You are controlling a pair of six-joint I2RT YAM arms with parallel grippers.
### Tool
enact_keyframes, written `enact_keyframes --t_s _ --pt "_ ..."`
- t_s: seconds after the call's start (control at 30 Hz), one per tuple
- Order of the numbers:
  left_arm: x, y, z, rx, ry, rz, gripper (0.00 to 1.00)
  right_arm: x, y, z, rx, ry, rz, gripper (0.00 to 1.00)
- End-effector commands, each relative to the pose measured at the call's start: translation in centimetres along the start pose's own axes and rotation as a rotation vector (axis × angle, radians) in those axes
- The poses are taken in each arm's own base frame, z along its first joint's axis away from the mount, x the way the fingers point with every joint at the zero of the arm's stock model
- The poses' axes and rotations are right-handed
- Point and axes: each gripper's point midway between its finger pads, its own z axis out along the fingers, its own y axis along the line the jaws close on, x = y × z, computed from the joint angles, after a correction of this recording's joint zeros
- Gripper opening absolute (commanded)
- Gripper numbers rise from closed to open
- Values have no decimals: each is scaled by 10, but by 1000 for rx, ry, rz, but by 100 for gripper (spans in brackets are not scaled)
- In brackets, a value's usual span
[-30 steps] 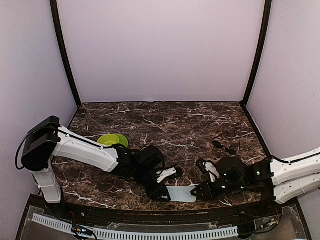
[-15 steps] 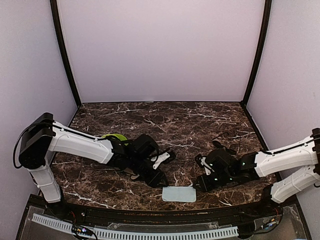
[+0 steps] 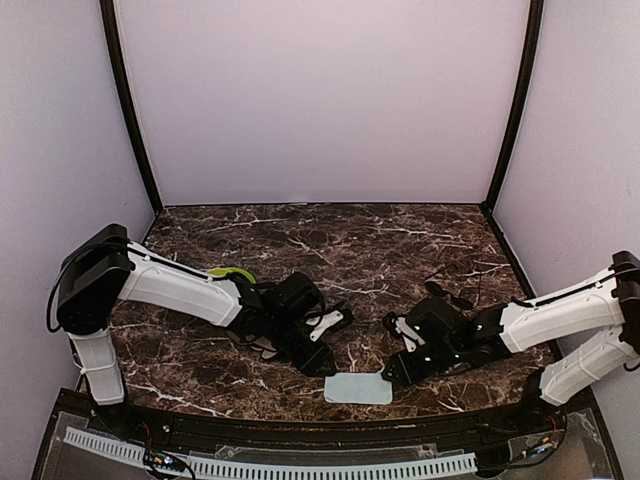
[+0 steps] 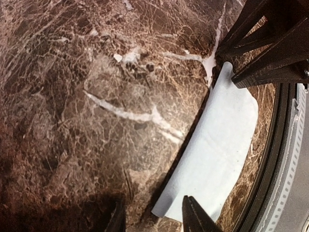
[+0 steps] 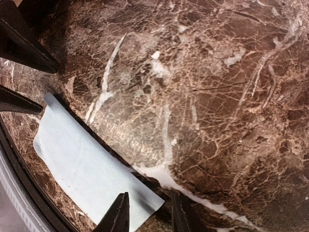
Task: Organize the sunglasses
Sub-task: Smooth out the folded cleaning cloth at the corner of the board.
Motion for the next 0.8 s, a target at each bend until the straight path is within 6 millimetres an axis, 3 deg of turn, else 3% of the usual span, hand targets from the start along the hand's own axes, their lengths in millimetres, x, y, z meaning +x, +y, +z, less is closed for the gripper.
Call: enact_keyframes --t_s 0.0,0.57,0.77 --pt "0 -5 -2 29 18 17 42 -7 6 4 -31 -5 -16 31" --pt "8 -6 4 53 32 6 29 -1 1 7 -25 11 -13 24" --pt "5 -2 -2 13 15 11 31 -2 -1 7 -14 12 -17 23"
